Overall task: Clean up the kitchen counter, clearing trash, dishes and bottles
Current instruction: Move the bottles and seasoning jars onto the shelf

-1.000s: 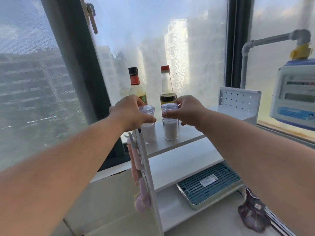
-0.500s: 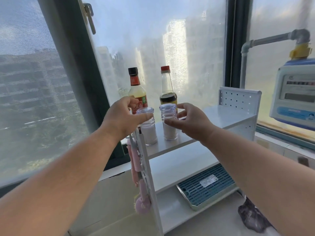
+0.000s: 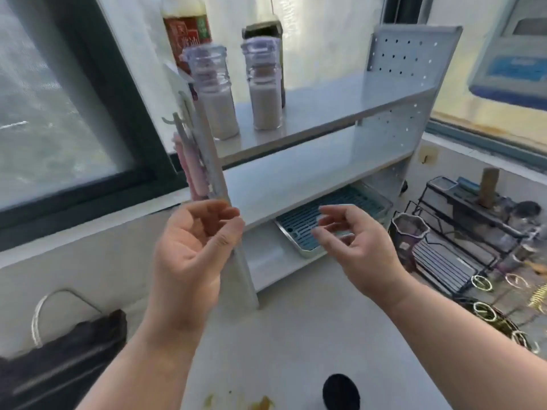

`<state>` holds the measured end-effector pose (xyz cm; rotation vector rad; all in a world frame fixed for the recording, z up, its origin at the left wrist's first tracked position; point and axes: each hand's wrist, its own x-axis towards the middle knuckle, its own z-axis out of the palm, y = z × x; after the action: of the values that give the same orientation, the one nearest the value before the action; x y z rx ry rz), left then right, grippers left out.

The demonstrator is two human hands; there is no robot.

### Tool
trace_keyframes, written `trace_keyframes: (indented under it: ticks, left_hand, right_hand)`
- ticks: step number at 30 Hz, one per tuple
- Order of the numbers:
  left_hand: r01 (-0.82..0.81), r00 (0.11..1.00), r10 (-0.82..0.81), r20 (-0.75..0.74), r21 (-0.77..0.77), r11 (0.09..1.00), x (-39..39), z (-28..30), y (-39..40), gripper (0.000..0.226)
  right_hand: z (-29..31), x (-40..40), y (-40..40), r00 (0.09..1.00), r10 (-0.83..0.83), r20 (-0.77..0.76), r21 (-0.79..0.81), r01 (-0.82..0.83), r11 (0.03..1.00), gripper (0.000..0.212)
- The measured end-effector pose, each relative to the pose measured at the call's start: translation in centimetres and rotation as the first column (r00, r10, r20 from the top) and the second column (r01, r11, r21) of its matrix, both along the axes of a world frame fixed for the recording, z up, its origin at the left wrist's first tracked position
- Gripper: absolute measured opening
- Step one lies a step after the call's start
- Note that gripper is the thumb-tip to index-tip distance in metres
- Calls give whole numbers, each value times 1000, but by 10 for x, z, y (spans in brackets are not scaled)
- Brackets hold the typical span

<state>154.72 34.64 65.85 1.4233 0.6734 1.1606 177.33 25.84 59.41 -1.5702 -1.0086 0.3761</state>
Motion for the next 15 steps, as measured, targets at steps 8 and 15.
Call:
trace_keyframes:
  ticks: [8,15]
  left_hand:
    - [-135,935,-9,-353,-381,915,-17,-143,-13,25]
    - [-122,897,-88,-432,-436,892,-13,-163,-20,28]
  right_hand:
    - [-153,-14,-91,984,177,-26,-623,-155,767,80]
    - [-189,-42,-114,922,351,-164,-744,-350,569,118]
